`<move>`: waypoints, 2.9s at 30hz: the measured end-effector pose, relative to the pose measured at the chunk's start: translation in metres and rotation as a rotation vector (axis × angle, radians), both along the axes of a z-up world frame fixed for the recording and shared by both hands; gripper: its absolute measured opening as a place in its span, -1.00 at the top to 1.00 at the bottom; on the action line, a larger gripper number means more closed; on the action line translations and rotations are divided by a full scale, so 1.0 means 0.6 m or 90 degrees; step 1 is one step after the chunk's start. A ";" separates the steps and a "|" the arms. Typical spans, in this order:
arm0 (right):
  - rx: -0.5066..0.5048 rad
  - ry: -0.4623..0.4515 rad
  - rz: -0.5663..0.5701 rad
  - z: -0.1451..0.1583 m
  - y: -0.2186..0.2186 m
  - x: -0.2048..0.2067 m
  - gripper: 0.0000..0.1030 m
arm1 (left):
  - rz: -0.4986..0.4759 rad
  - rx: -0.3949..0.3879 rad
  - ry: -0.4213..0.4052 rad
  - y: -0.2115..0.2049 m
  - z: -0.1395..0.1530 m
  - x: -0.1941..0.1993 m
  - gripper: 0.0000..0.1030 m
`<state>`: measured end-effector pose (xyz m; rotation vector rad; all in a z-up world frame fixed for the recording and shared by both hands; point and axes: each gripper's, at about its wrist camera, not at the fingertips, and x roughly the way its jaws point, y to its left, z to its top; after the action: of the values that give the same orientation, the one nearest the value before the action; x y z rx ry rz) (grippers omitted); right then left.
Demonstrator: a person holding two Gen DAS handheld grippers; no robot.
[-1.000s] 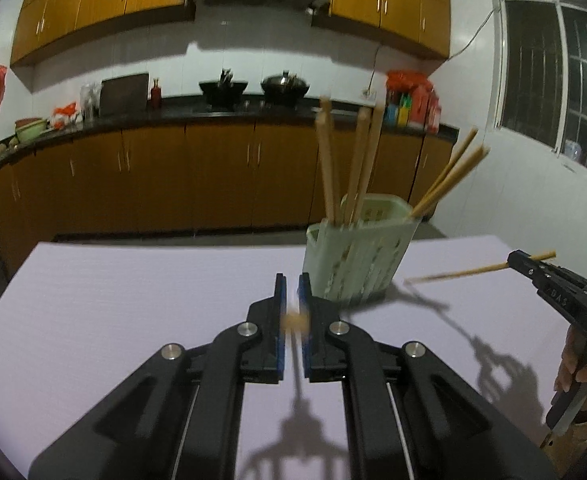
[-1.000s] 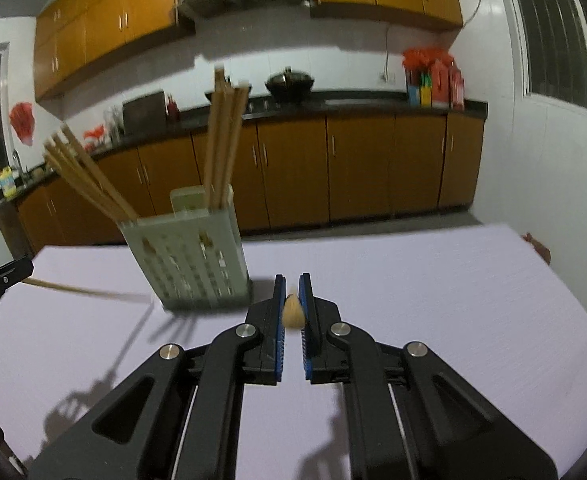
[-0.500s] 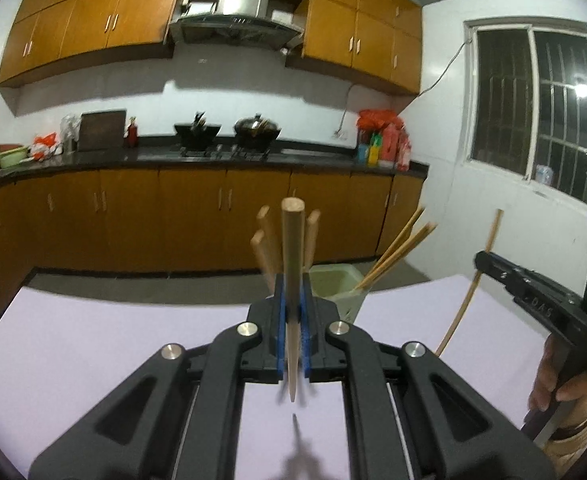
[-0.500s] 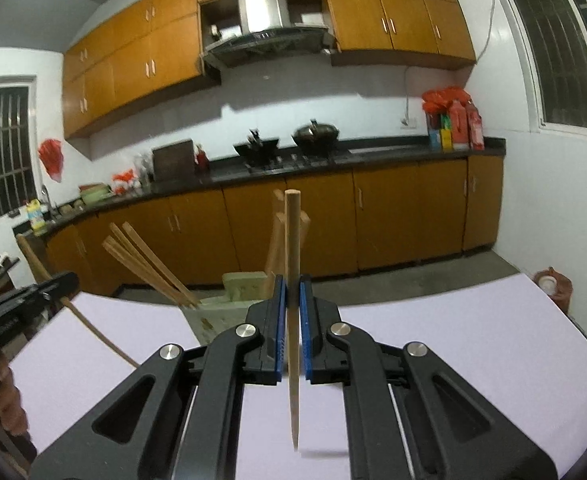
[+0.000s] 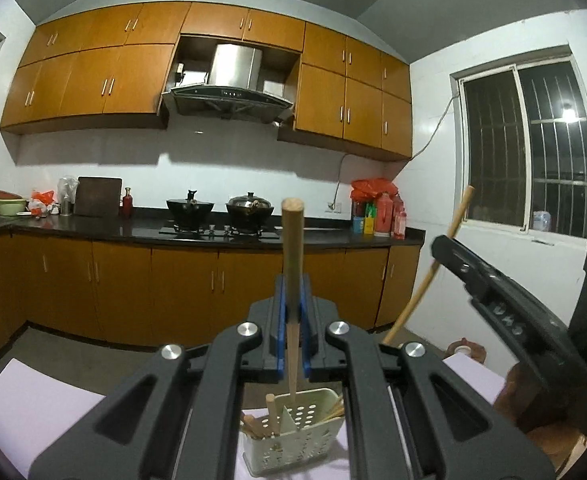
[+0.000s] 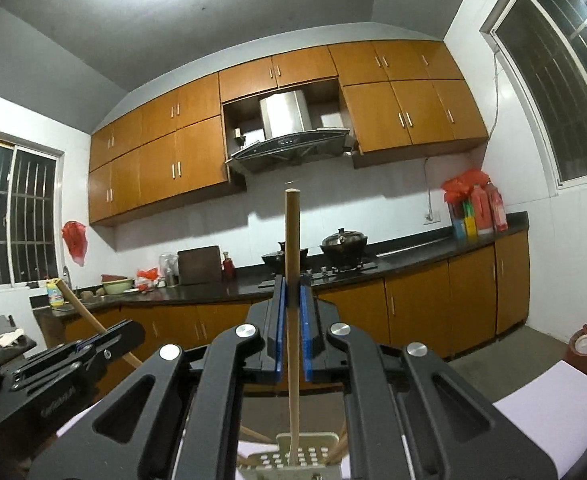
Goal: Organize utensils
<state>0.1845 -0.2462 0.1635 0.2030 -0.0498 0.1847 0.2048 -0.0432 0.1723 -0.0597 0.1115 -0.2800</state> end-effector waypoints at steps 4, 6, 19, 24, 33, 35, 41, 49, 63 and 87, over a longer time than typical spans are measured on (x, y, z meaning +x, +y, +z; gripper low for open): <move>-0.011 0.029 -0.005 -0.046 0.009 0.035 0.86 | 0.000 0.006 0.030 -0.006 -0.037 0.029 0.86; -0.016 0.054 -0.004 -0.068 0.010 0.050 0.86 | -0.002 0.007 0.044 -0.002 -0.049 0.039 0.86; -0.005 0.108 0.013 -0.079 -0.002 0.032 0.28 | -0.009 -0.018 0.098 0.017 -0.083 0.065 0.60; -0.004 0.094 0.016 -0.049 -0.020 -0.002 0.14 | -0.003 -0.040 0.080 0.038 -0.061 0.036 0.31; -0.067 0.109 -0.018 -0.065 -0.028 -0.130 -0.83 | 0.046 -0.008 0.051 0.070 -0.071 -0.104 -0.79; -0.081 0.121 -0.029 -0.084 -0.023 -0.160 -0.93 | 0.067 0.008 0.056 0.074 -0.093 -0.144 -0.91; -0.100 0.185 -0.045 -0.142 -0.014 -0.217 -0.97 | 0.093 0.031 0.089 0.075 -0.156 -0.225 -0.92; -0.093 0.250 -0.054 -0.201 -0.019 -0.267 -0.97 | 0.106 0.053 0.115 0.069 -0.224 -0.297 -0.92; -0.122 0.265 -0.056 -0.262 -0.006 -0.317 -0.97 | 0.128 0.068 0.150 0.073 -0.287 -0.331 -0.92; -0.102 0.292 -0.055 -0.280 -0.014 -0.319 -0.97 | 0.121 0.066 0.166 0.067 -0.302 -0.324 -0.92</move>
<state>-0.0069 -0.2545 -0.0043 0.0798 0.4098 0.0524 0.0102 -0.0028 -0.0088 -0.0029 0.3768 -0.0755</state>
